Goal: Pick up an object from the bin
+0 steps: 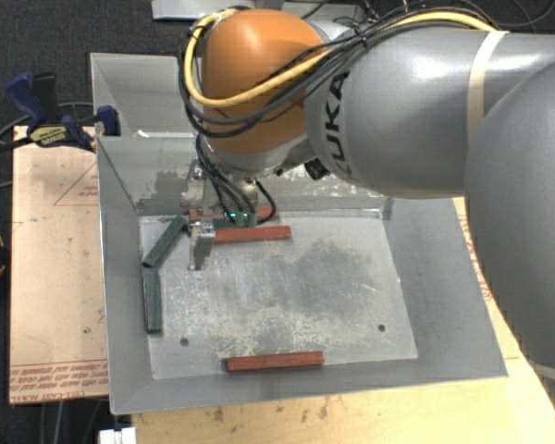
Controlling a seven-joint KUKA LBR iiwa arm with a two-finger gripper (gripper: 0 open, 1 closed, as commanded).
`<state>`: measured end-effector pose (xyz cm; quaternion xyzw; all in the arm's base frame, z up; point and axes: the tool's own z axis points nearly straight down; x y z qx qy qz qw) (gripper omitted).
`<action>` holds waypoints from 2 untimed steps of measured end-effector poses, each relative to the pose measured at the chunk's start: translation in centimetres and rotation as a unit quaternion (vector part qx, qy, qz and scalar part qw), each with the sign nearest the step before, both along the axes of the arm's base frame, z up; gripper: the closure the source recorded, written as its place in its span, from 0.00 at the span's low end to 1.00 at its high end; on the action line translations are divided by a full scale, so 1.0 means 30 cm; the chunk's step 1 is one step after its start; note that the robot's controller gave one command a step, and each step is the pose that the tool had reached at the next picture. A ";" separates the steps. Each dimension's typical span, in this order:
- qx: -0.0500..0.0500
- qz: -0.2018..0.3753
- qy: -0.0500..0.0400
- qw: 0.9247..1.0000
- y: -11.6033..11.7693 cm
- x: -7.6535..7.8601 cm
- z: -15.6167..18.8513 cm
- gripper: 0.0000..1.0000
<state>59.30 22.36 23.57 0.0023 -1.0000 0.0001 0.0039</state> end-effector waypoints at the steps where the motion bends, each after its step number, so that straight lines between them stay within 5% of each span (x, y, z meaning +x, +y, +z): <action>1: 0.000 -0.001 -0.001 1.000 -0.002 0.001 0.007 0.00; 2: 0.001 0.025 -0.006 1.000 -0.018 -0.006 -0.018 0.00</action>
Offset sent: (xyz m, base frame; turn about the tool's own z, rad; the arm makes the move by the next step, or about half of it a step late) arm -0.0094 -0.0160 -0.0278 -0.1359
